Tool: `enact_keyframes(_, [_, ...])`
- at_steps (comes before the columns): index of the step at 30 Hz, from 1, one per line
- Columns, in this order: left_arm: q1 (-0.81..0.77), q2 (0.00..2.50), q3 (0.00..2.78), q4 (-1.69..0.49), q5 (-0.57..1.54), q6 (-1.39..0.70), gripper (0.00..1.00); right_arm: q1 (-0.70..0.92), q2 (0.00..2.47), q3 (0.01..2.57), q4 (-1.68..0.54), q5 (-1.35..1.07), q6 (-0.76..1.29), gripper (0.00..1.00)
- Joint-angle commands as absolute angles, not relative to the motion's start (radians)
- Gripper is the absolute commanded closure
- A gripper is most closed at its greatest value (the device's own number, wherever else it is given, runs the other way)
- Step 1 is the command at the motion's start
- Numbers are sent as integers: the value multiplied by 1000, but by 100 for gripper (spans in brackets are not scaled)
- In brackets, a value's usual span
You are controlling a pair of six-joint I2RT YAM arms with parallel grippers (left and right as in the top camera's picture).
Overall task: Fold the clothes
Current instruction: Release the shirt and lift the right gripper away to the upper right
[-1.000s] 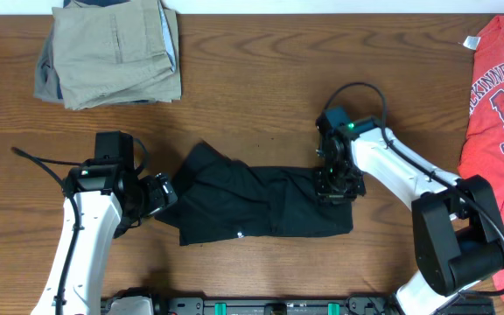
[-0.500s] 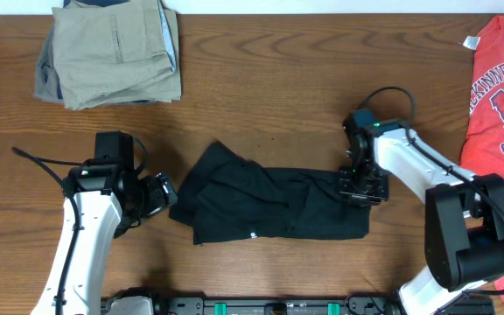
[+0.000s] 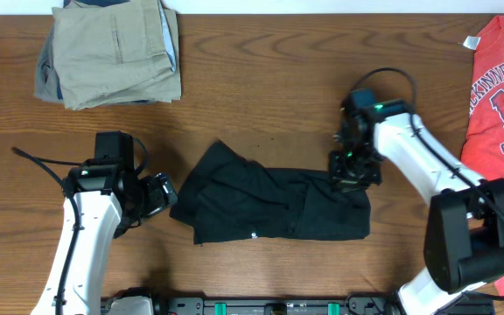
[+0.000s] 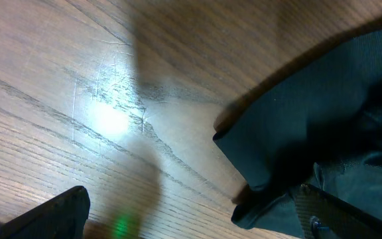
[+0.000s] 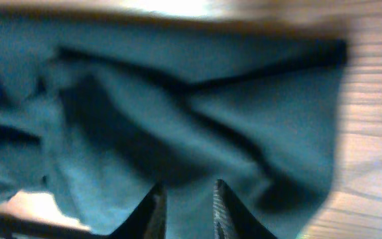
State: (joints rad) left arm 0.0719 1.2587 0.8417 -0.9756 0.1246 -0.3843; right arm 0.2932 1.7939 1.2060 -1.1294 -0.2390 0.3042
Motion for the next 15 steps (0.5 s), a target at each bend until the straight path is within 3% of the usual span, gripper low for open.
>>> enact_keyframes(1, [75, 1261, 834, -978, 120, -367, 0, 355, 1773, 1173, -1113, -277, 269, 80])
enact_keyframes(9, [75, 1261, 834, -979, 120, -367, 0, 474, 1774, 1056, -949, -317, 376, 84])
enact_keyframes(15, [75, 1261, 834, -978, 120, -367, 0, 547, 1774, 1037, -835, -401, 420, 77])
